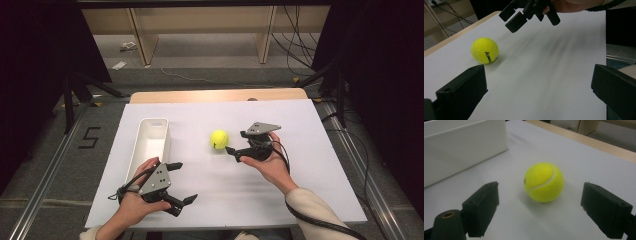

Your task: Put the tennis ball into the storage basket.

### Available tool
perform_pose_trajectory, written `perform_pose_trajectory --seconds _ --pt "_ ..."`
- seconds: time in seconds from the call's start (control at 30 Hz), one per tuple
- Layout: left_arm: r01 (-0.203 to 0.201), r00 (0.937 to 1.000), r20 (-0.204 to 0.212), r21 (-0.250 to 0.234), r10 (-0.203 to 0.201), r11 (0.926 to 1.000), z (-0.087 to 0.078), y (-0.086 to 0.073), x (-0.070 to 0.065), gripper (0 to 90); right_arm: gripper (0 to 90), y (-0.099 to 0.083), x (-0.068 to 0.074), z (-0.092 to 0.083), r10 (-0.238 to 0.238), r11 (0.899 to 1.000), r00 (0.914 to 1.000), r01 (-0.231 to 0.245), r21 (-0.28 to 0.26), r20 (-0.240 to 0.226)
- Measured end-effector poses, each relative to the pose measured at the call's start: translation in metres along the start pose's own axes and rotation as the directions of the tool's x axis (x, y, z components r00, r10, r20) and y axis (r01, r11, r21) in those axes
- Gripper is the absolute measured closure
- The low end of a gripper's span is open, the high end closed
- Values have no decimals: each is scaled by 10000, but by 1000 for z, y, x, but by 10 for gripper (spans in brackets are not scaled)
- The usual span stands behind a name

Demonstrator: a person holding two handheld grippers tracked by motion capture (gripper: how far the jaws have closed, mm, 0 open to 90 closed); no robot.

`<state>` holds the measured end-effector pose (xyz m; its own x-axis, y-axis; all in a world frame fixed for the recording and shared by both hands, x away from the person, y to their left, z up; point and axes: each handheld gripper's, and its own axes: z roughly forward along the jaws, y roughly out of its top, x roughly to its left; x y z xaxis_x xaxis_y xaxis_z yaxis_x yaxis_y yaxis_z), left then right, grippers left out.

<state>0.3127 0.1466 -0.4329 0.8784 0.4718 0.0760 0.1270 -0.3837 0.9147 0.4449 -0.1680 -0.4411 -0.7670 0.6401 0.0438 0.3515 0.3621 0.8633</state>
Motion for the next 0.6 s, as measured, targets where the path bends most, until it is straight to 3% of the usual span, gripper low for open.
perform_pose_trajectory --seconds 0.6 --pt "-15 10000 -1 -10 15 10000 -1 0 0 0 156 3 -5 28 152 9989 9998 -157 448 105"
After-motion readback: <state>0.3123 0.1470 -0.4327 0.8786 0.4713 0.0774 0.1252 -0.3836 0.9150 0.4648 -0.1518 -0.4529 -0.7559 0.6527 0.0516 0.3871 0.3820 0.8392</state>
